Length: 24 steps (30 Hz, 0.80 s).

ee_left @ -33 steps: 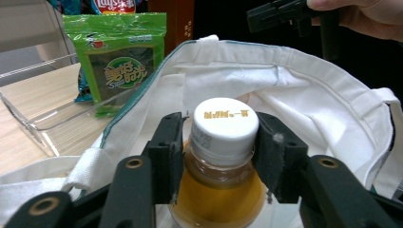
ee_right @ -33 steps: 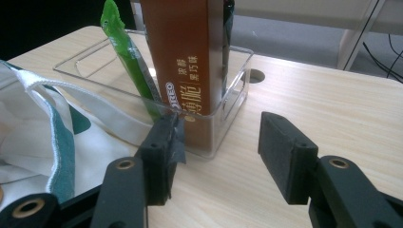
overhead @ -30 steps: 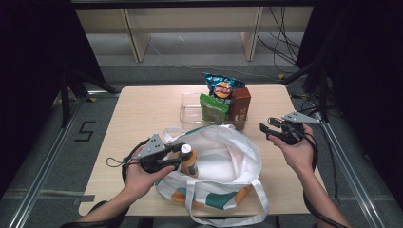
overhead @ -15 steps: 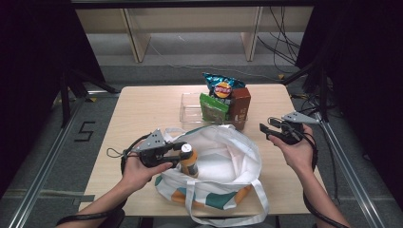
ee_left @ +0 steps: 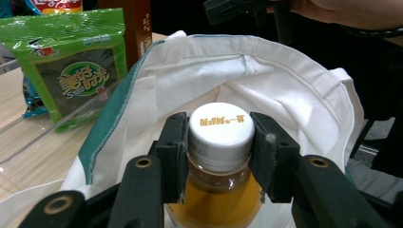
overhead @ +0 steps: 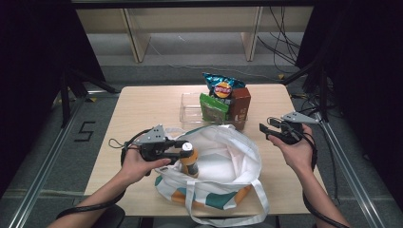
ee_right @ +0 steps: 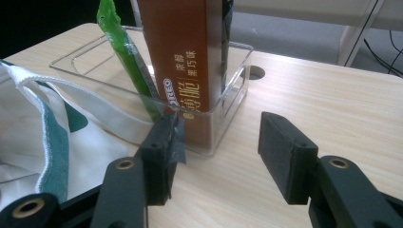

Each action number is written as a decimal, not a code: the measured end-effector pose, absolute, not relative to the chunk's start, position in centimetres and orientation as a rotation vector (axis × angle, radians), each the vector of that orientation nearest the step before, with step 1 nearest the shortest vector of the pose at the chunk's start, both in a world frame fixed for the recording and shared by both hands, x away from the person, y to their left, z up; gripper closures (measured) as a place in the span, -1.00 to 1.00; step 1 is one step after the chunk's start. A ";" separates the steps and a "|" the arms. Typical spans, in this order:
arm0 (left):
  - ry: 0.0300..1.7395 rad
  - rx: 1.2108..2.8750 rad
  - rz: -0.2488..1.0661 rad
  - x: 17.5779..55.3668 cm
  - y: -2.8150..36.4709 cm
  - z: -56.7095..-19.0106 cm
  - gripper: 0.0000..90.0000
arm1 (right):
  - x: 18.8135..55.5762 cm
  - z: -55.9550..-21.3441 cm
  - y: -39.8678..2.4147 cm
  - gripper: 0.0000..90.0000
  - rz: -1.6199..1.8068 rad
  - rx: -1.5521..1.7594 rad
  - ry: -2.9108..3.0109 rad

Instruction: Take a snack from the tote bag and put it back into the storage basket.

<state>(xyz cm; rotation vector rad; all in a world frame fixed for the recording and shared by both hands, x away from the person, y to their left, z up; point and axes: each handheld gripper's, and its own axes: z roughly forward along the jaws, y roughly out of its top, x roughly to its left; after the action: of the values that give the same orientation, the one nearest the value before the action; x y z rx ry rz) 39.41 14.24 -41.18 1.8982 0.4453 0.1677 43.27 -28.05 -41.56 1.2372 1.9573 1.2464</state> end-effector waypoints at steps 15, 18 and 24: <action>0.320 1.941 0.115 40.7 14.0 -40.5 0.31 | 43.4 -41.7 -28.0 0.10 1.261 1.234 1.973; 0.306 1.949 0.101 40.8 13.9 -40.7 0.31 | 43.1 -41.6 -27.7 0.10 1.247 1.285 1.972; 0.299 1.949 0.097 40.7 13.8 -41.0 0.30 | 43.2 -41.8 -27.7 0.10 1.250 1.262 1.974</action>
<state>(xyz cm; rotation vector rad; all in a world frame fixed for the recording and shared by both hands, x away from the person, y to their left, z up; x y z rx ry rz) 40.74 13.83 -40.97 1.9490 0.2988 0.0975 43.17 -27.70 -41.79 1.2616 1.9736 1.2496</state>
